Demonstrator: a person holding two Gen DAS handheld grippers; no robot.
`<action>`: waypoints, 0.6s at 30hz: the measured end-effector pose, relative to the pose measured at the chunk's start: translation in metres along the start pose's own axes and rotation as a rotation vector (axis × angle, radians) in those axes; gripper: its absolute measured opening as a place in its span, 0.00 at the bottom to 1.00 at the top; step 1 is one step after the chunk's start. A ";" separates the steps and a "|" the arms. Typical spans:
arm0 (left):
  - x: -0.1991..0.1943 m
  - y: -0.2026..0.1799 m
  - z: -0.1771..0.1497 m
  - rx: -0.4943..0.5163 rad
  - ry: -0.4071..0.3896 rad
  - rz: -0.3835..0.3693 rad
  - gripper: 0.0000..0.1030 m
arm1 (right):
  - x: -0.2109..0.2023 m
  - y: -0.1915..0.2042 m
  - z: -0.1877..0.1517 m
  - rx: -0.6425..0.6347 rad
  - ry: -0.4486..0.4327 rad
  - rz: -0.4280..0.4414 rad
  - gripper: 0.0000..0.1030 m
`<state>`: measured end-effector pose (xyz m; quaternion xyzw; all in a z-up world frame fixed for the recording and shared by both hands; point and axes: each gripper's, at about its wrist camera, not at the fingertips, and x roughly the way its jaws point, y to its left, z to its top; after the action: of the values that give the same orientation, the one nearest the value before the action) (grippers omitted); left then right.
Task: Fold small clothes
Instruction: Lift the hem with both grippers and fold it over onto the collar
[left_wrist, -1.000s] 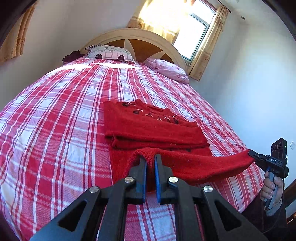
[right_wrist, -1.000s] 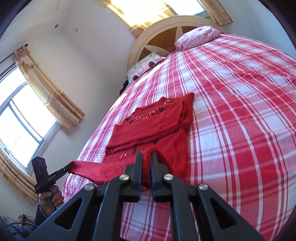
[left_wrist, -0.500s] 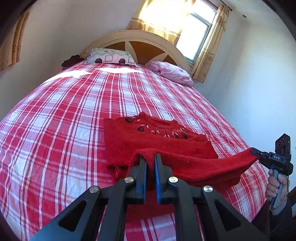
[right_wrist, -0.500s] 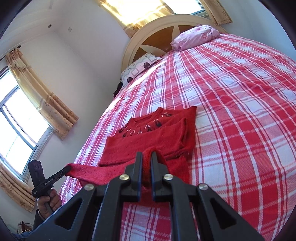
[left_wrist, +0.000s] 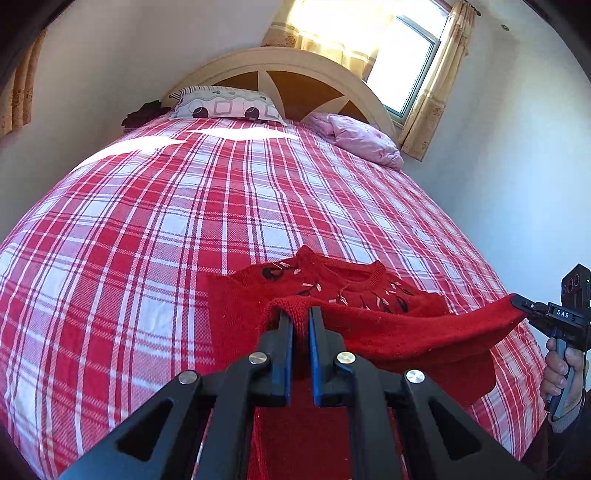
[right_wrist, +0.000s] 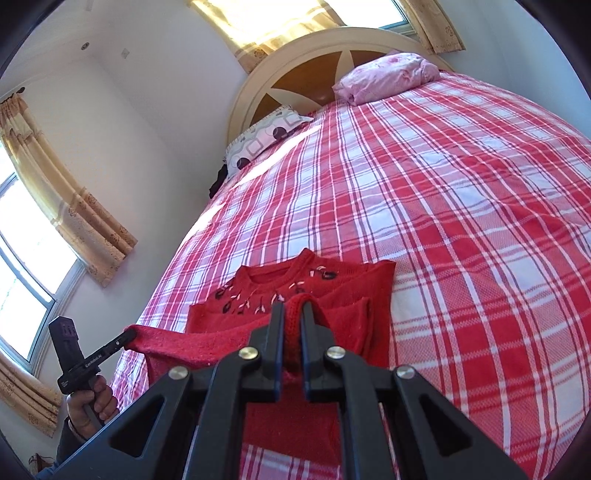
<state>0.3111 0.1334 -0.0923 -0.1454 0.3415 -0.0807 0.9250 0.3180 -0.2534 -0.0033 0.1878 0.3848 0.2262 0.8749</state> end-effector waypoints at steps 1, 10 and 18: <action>0.004 0.002 0.002 -0.002 0.002 0.004 0.07 | 0.006 -0.002 0.002 0.002 0.006 -0.005 0.10; 0.052 0.019 0.013 -0.014 0.070 0.025 0.07 | 0.060 -0.023 0.020 0.033 0.071 -0.046 0.10; 0.075 0.029 0.023 -0.039 0.096 0.013 0.07 | 0.091 -0.037 0.030 0.043 0.105 -0.081 0.10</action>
<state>0.3840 0.1468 -0.1304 -0.1572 0.3878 -0.0750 0.9051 0.4047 -0.2395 -0.0558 0.1786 0.4421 0.1916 0.8579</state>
